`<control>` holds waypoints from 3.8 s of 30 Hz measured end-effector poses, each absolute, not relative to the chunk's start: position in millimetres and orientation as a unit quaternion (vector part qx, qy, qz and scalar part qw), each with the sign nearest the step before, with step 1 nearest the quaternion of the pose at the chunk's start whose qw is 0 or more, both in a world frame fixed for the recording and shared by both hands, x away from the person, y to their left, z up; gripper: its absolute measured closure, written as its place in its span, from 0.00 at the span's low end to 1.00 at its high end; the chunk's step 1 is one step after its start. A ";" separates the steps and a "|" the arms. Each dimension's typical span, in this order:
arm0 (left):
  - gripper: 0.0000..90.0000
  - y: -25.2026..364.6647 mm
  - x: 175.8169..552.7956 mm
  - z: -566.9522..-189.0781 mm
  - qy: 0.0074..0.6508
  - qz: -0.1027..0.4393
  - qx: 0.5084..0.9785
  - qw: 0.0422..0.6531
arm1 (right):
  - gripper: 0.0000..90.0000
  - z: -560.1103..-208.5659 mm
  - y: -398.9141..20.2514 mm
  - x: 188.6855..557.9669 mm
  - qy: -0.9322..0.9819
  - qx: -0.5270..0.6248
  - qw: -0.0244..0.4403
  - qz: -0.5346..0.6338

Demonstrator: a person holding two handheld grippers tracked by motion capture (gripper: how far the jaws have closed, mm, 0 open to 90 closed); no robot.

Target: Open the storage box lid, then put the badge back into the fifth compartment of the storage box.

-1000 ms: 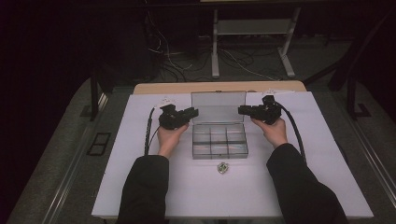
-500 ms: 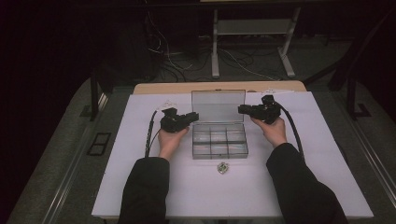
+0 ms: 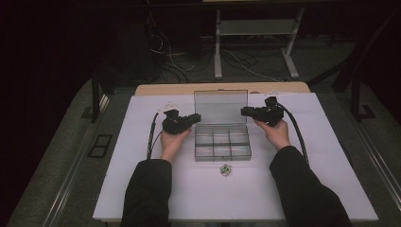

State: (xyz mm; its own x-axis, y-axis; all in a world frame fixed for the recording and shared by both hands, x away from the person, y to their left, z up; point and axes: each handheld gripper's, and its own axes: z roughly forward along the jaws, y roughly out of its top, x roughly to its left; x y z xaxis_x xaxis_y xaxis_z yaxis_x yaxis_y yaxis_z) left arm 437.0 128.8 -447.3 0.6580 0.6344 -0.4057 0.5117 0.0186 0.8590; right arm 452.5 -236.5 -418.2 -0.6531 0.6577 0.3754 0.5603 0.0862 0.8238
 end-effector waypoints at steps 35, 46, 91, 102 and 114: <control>0.76 128.0 441.7 -455.1 0.439 0.042 0.692 0.572 | 0.74 -445.8 -236.3 451.7 0.737 0.439 -0.003 0.514; 0.68 124.7 442.7 -458.5 0.451 0.036 0.692 0.562 | 0.69 -448.6 -237.5 453.3 0.734 0.447 -0.007 0.511; 0.18 134.9 419.0 -415.7 0.448 0.050 0.701 0.552 | 0.01 -413.2 -251.1 412.2 0.756 0.450 0.063 0.471; 0.00 132.1 406.1 -401.8 0.437 0.069 0.721 0.532 | 0.00 -401.2 -259.0 378.7 0.770 0.425 0.074 0.471; 0.00 121.7 383.7 -387.4 0.388 0.060 0.745 0.540 | 0.01 -397.6 -272.4 337.8 0.769 0.415 0.083 0.479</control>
State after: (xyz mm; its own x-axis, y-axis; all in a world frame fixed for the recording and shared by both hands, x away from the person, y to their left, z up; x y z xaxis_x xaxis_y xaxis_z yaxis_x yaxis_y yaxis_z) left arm 383.7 121.7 -387.4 0.6923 0.6426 -0.3283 0.5122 -0.1172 0.8508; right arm 337.8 -272.4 -397.6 -0.6425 0.7172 0.2699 0.5590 0.1978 0.8053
